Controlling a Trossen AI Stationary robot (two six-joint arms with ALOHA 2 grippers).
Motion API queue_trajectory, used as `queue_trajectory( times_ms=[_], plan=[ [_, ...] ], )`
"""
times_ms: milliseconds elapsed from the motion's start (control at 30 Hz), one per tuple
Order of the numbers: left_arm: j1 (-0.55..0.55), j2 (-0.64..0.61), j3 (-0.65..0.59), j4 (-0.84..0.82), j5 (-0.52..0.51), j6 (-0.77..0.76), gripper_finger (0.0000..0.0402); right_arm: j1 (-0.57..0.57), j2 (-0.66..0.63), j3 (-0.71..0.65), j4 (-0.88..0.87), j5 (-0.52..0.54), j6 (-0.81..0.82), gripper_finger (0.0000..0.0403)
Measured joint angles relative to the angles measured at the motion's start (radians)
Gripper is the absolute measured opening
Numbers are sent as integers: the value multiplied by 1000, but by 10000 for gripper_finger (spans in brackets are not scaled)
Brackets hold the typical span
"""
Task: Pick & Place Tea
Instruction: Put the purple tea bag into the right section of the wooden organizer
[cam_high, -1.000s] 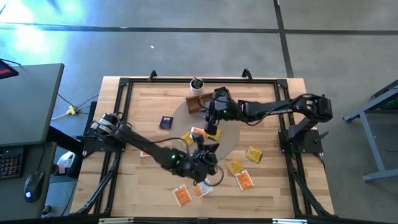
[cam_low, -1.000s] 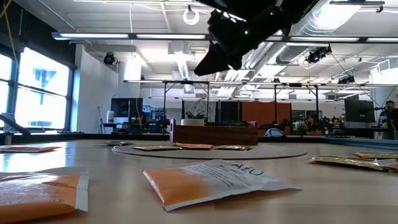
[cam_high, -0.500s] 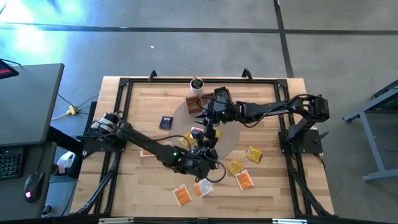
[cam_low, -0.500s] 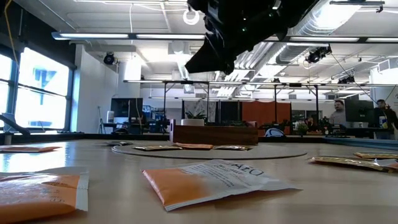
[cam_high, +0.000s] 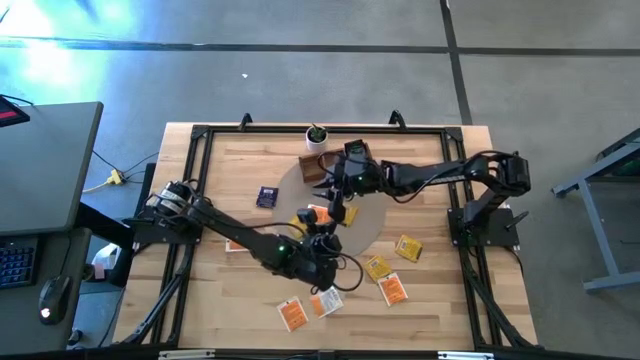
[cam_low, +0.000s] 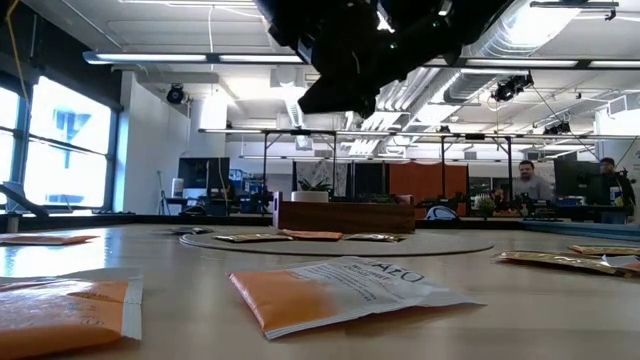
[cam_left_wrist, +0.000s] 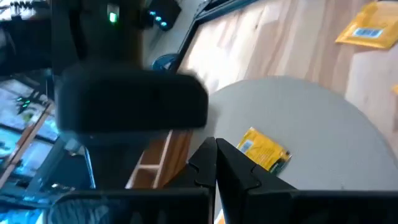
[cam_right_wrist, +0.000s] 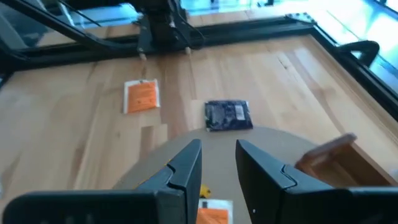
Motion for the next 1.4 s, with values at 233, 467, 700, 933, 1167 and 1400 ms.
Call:
queue_trajectory(
  times_ms=[233, 467, 700, 933, 1167, 1400],
  plan=[
    [-21, -1, 0, -8, 9, -28, 1, -26, -4, 0, -10, -27, 0, 96],
    [-53, -52, 0, -228, 73, -251, 1, -61, -22, 0, -62, -160, -13, 96],
    [-72, -129, 2, -779, 176, -800, 1, -69, -130, 0, -228, -139, -115, 96],
    [-92, -154, -16, -1066, 376, -1014, 1, -3, -247, 0, -508, 56, -123, 96],
    [-66, -287, -150, -1066, 497, -1000, 1, 104, -269, 0, -733, 213, -57, 96],
    [49, -586, -376, -1008, 559, -1045, 1, 198, -269, 0, -757, 282, -47, 96]
  ],
)
